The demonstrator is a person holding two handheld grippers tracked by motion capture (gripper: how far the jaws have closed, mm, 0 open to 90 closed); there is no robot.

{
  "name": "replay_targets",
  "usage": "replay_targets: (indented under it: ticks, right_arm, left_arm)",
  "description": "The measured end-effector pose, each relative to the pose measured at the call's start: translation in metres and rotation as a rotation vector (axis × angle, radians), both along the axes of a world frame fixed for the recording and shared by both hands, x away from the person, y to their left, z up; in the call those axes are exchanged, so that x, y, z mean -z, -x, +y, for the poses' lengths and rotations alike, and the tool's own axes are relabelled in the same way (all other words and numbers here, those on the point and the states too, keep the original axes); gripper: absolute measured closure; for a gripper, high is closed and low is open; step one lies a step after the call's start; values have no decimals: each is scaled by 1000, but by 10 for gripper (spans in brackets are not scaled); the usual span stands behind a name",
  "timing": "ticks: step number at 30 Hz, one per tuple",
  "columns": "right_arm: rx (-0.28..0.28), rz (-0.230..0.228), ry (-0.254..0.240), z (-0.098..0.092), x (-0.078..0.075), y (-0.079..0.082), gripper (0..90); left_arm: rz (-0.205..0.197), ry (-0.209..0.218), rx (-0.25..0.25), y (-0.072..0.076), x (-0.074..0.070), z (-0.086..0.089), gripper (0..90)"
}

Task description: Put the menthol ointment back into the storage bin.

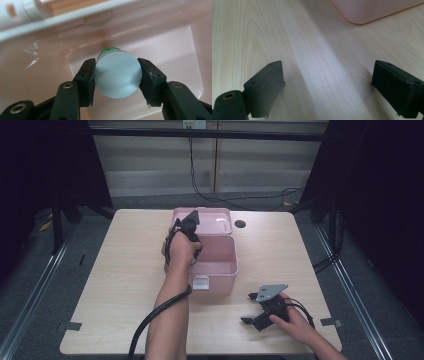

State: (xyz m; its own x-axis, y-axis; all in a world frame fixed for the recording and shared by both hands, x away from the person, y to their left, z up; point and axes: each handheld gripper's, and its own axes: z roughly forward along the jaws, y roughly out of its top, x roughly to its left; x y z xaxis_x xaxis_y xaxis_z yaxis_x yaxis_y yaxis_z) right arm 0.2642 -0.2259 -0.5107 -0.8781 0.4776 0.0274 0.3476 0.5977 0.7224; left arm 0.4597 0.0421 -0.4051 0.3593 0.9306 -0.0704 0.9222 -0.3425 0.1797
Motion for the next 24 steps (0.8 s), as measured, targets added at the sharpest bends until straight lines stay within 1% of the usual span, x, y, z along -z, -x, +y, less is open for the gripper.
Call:
replay_targets:
  ticks: [3,5,9,12,14,18,19,20,22,23,24]
  right_arm:
    - [1,1,0,0,0,0,100]
    - [1,1,0,0,0,0,100]
    - [1,1,0,0,0,0,100]
    - [0,2,0,0,0,0,100]
    - [0,1,0,0,0,0,100]
    - [0,1,0,0,0,0,100]
    - [0,1,0,0,0,0,100]
    - [0,1,0,0,0,0,100]
    - [0,6,0,0,0,0,100]
    - [0,6,-1,0,0,0,100]
    - [0,6,0,0,0,0,100]
  left_arm:
    - [-3,-3,-13,0,4,0,507]
    - [-1,4,-20,0,7,-1,507]
    - [-3,15,-14,0,11,-2,507]
    - [-9,7,-11,0,15,-3,506]
    - [-3,15,-21,1,17,-4,507]
    - [-10,15,-25,2,21,-4,506]
    - [-8,25,-33,2,23,-5,506]
    - [-7,27,-29,2,24,-4,506]
    - [-3,20,-29,2,26,-4,506]
    - [-10,20,-37,2,27,-5,505]
    - [-11,21,-35,2,27,-5,506]
